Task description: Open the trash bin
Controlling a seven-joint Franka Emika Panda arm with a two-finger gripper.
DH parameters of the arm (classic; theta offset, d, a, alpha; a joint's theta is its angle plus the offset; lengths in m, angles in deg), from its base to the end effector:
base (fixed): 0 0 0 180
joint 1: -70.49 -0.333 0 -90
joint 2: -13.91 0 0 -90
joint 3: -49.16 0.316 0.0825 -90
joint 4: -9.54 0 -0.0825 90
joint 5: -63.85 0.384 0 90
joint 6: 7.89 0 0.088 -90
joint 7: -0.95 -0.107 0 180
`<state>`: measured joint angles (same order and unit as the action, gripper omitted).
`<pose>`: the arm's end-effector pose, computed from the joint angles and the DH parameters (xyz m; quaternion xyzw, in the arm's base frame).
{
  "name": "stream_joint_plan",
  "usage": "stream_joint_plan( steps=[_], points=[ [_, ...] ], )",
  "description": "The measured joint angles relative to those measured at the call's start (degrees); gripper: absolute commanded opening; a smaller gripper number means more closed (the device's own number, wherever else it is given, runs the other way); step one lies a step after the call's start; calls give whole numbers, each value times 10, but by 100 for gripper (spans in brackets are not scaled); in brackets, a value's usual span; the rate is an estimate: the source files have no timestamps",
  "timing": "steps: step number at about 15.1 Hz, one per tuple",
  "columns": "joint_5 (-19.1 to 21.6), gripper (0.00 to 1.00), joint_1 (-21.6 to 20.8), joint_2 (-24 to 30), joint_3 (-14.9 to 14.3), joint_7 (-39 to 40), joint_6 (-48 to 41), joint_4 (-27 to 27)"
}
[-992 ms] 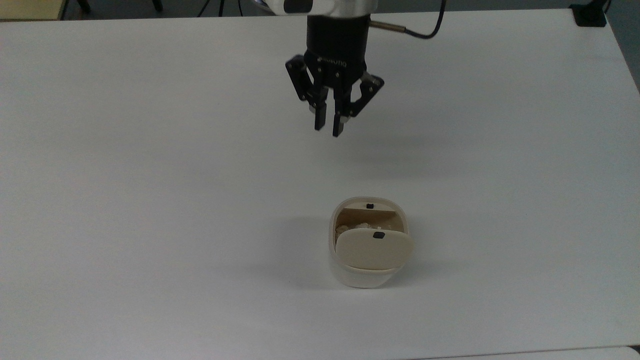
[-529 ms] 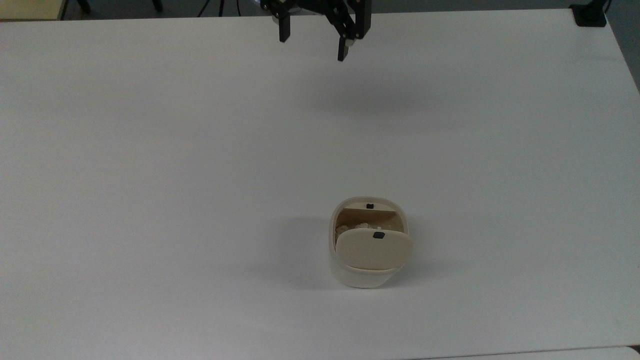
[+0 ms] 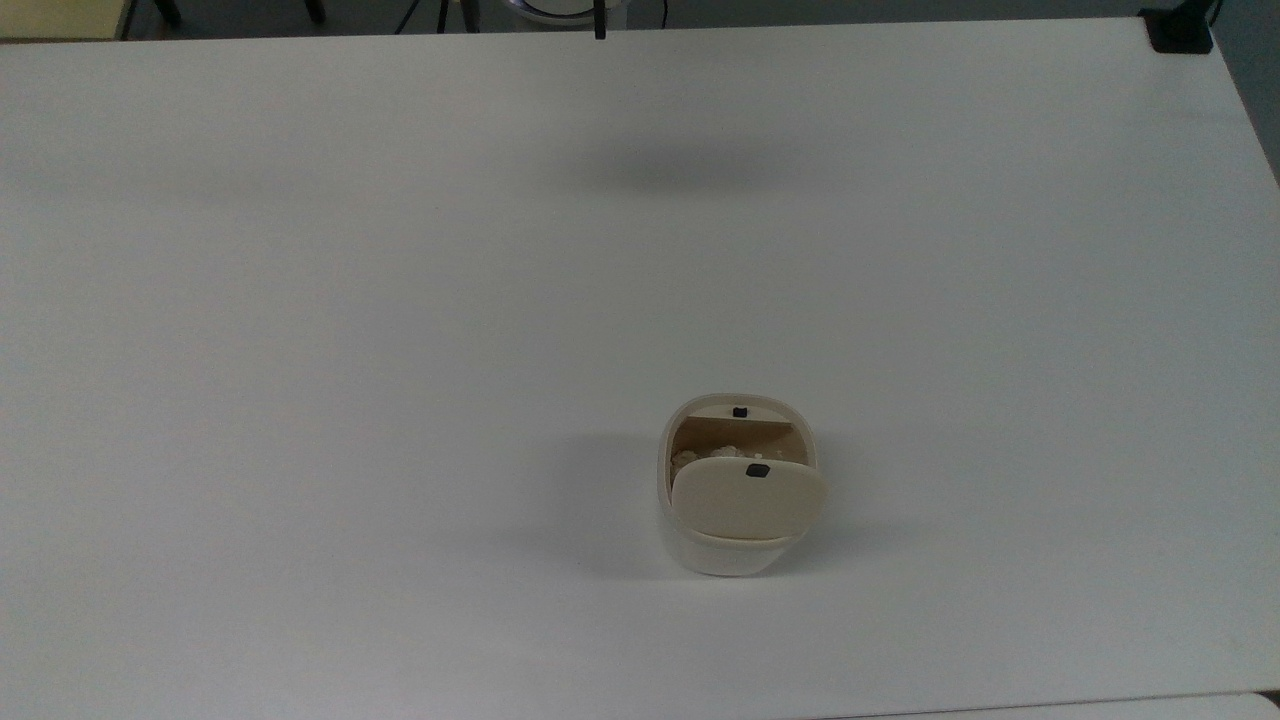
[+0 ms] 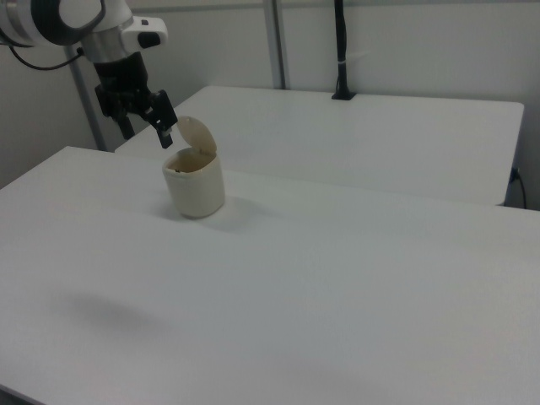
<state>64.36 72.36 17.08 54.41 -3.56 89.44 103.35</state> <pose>0.5486 0.0347 0.6351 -0.9983 0.0101 -0.0580 0.0059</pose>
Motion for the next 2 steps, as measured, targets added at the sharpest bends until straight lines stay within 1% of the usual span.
stream_joint_plan(
  steps=[2],
  points=[
    [0,100,2,0,0,21,0,1]
  ],
)
